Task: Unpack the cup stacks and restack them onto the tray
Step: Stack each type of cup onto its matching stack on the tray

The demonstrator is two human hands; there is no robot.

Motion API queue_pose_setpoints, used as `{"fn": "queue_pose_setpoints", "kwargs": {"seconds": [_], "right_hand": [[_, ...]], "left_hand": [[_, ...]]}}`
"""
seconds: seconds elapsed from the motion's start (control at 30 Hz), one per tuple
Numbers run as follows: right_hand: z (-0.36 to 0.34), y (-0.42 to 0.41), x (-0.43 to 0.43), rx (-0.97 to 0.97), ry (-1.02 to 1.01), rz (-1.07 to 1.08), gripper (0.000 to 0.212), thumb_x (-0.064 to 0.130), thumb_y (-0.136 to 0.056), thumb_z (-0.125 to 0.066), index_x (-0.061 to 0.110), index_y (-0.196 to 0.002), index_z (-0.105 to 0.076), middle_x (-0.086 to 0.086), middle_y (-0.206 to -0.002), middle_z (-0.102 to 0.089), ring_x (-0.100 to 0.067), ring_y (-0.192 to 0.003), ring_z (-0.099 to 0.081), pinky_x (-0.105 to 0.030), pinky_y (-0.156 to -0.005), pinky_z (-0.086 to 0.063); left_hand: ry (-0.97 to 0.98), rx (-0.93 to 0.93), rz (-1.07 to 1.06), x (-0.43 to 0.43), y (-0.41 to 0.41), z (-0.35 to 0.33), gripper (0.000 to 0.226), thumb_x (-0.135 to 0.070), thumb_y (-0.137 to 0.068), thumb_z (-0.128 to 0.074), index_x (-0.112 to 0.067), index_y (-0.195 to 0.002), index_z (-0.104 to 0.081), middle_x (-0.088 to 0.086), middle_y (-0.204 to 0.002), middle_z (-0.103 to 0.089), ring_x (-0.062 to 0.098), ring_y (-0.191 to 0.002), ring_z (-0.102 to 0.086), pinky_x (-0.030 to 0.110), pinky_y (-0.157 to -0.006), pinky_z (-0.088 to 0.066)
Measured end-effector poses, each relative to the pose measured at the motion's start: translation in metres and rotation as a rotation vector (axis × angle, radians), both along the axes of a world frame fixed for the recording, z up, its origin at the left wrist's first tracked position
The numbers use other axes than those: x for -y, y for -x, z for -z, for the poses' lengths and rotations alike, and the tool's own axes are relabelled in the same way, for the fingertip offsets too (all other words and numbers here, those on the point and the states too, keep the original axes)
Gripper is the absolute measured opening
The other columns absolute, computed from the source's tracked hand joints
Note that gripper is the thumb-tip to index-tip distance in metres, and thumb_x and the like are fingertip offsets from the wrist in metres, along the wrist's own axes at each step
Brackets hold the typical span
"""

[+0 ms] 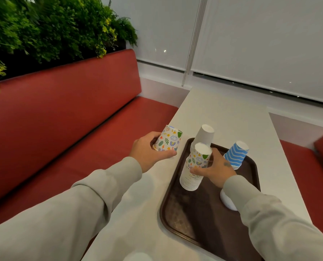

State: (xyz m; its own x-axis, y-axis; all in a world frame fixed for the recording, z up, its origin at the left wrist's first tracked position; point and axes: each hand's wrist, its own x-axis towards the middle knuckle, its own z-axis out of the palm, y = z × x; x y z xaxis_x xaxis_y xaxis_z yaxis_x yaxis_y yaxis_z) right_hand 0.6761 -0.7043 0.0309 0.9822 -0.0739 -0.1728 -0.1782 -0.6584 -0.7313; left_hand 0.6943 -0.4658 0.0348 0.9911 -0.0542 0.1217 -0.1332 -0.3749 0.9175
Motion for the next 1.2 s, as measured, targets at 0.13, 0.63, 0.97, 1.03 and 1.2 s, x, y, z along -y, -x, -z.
{"fn": "queue_pose_setpoints", "kwargs": {"seconds": [0.13, 0.63, 0.97, 1.03, 1.2], "right_hand": [[-0.019, -0.002, 0.004, 0.005, -0.01, -0.039, 0.086, 0.04, -0.076, -0.084, 0.033, -0.144, -0.033, 0.003, -0.137, -0.055, -0.023, -0.122, -0.057, -0.043, -0.104, -0.049], [-0.084, 0.0, -0.047, 0.251, -0.186, -0.048, 0.075, 0.066, -0.075, -0.072, 0.037, -0.137, -0.043, 0.006, -0.119, -0.066, -0.019, -0.103, -0.068, -0.045, -0.095, -0.055], [-0.08, -0.011, -0.032, 0.318, -0.326, 0.077, 0.056, 0.053, -0.078, -0.078, 0.032, -0.124, -0.054, 0.006, -0.111, -0.07, -0.015, -0.095, -0.072, -0.044, -0.085, -0.061], [-0.082, -0.013, -0.023, 0.337, -0.323, 0.109, 0.056, 0.055, -0.076, -0.078, 0.033, -0.123, -0.055, 0.006, -0.111, -0.07, -0.016, -0.097, -0.072, -0.045, -0.086, -0.061], [-0.08, -0.014, -0.007, 0.344, -0.275, 0.15, 0.056, 0.052, -0.077, -0.079, 0.034, -0.123, -0.052, 0.004, -0.114, -0.069, -0.019, -0.1, -0.07, -0.046, -0.087, -0.06]], "left_hand": [[0.008, 0.018, 0.011, 0.001, 0.001, -0.004, 0.053, -0.037, -0.068, -0.09, -0.032, -0.112, -0.061, -0.016, -0.102, -0.07, -0.002, -0.092, -0.067, 0.02, -0.075, -0.059], [0.054, 0.14, 0.092, 0.021, 0.006, -0.041, 0.063, -0.038, -0.068, -0.09, -0.028, -0.124, -0.062, -0.013, -0.106, -0.071, 0.0, -0.092, -0.068, 0.016, -0.073, -0.057], [-0.119, 0.081, 0.164, 0.017, 0.004, -0.031, 0.081, -0.04, -0.063, -0.092, -0.029, -0.135, -0.055, -0.013, -0.113, -0.068, 0.005, -0.097, -0.067, 0.027, -0.081, -0.061], [-0.175, 0.068, 0.126, 0.014, 0.0, -0.025, 0.082, -0.041, -0.066, -0.09, -0.027, -0.138, -0.054, -0.01, -0.117, -0.067, 0.006, -0.096, -0.067, 0.025, -0.079, -0.06], [-0.215, 0.039, 0.056, 0.011, -0.006, -0.018, 0.074, -0.043, -0.067, -0.089, -0.025, -0.131, -0.056, -0.007, -0.114, -0.066, 0.01, -0.097, -0.065, 0.022, -0.074, -0.056]]}}
